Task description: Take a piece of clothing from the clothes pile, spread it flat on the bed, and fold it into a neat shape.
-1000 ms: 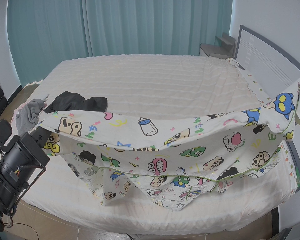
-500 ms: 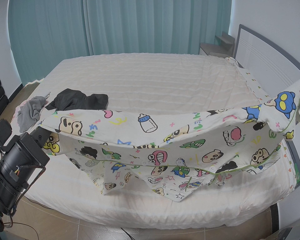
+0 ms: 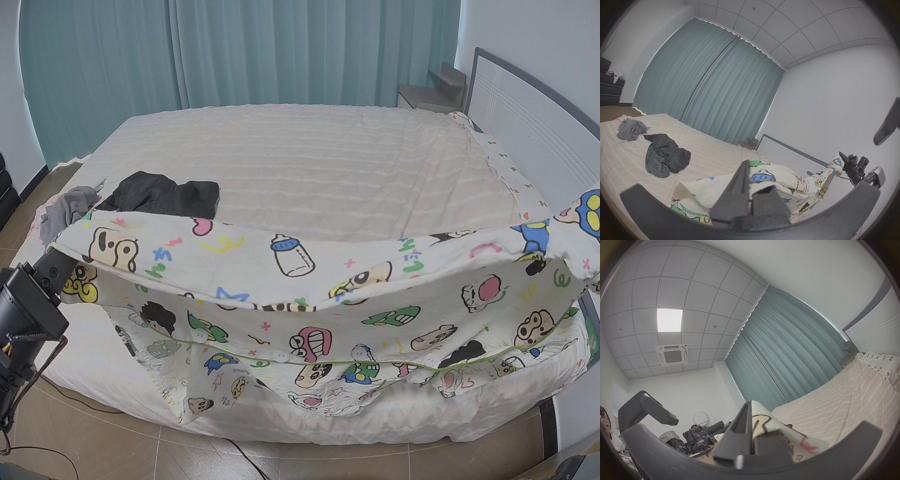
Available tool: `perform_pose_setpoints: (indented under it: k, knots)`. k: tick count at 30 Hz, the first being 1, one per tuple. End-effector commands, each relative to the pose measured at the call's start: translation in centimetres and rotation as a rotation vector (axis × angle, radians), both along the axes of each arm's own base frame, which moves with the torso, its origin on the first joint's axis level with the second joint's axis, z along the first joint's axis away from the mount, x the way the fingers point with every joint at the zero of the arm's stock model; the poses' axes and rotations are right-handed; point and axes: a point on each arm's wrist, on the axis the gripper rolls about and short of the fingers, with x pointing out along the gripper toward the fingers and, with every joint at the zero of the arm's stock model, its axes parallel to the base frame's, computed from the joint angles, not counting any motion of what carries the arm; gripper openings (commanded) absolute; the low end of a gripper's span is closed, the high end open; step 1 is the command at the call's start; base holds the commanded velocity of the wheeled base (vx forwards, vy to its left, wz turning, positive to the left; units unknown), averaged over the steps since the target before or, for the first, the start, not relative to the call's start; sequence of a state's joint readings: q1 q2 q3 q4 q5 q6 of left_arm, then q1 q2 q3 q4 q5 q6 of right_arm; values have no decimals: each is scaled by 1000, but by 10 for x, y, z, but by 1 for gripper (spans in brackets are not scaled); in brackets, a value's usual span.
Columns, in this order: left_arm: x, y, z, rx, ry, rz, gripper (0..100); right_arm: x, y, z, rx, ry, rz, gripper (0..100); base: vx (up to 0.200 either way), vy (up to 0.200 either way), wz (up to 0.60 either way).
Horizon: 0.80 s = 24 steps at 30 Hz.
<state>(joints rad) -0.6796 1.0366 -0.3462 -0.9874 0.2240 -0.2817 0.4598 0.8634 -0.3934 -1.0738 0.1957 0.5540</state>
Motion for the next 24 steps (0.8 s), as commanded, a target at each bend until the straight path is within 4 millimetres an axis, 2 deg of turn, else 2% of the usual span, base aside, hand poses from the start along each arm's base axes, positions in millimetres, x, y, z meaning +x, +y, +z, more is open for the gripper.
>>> perform_pose_setpoints:
  k: [1, 4, 14, 24]
  knots:
    - [-8, 6, 5, -20, -35, -17, 0, -10, -5, 6, 15, -45, 9, 0, 0, 0, 0]
    - [-18, 5, 8, -38, -57, -89, 0, -17, -8, 11, 26, -79, 17, 0, 0, 0, 0]
    - [-20, 6, 6, -24, -45, -98, 0, -28, -12, 12, 6, -95, 52, 0, 0, 0, 0]
    - [-15, 3, -10, 79, 81, -90, 0, -20, -8, 4, -54, 48, 50, 0, 0, 0, 0]
